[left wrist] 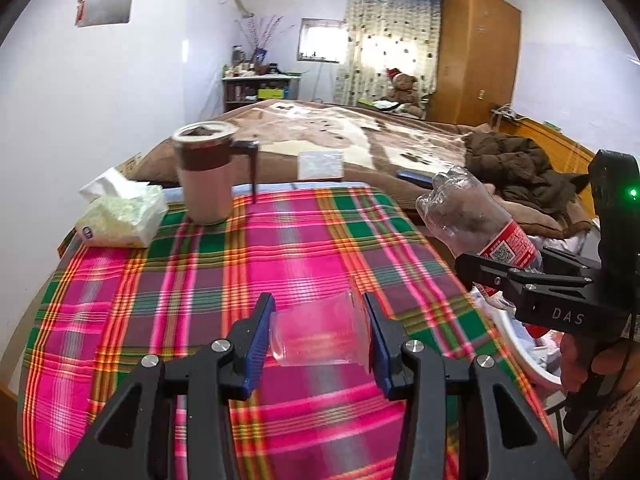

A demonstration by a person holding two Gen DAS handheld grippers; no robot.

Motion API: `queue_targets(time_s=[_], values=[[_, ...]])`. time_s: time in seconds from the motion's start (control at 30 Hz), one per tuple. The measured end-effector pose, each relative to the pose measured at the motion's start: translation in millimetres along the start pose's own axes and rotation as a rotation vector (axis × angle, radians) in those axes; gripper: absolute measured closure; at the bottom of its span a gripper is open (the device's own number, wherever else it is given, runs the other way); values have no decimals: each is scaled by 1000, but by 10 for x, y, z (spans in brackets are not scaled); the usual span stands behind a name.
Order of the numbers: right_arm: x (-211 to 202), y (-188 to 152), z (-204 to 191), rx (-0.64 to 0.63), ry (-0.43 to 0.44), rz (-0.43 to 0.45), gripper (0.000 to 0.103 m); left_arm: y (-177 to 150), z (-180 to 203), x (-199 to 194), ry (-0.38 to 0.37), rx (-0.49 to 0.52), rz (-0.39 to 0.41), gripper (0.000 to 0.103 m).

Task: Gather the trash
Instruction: 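Carry the plastic cup and Coke bottle with both tools over the white bin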

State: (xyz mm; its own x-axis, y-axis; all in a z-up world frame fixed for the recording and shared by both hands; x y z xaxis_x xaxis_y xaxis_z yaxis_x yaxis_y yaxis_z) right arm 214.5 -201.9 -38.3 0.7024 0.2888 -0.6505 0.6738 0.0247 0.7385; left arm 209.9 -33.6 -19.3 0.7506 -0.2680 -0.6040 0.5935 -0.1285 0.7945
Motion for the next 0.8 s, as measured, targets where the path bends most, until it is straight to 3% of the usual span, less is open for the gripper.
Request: queue_targets(time_s=[0.37, 0.8], values=[[-542, -216, 514, 91, -133, 57, 35, 70, 755, -20, -124, 92, 17, 57], [-927, -546, 1302, 249, -346, 44, 35, 65, 1766, 214, -289, 208, -23, 57]])
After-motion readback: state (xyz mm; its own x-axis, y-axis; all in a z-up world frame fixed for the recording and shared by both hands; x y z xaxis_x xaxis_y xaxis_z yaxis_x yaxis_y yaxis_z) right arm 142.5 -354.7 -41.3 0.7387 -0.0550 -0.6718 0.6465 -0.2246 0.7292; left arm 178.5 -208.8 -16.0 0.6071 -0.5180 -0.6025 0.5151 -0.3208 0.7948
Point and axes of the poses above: each gripper's, at about its wrist camera, not at the fingertips, and x roughly the way its jaws point, z to its right, y to its top, the point moved 8 cm from there along x, roughly the way its jaws point, and after that the axes turned 2 degrees about x, right-handed, at the moved point
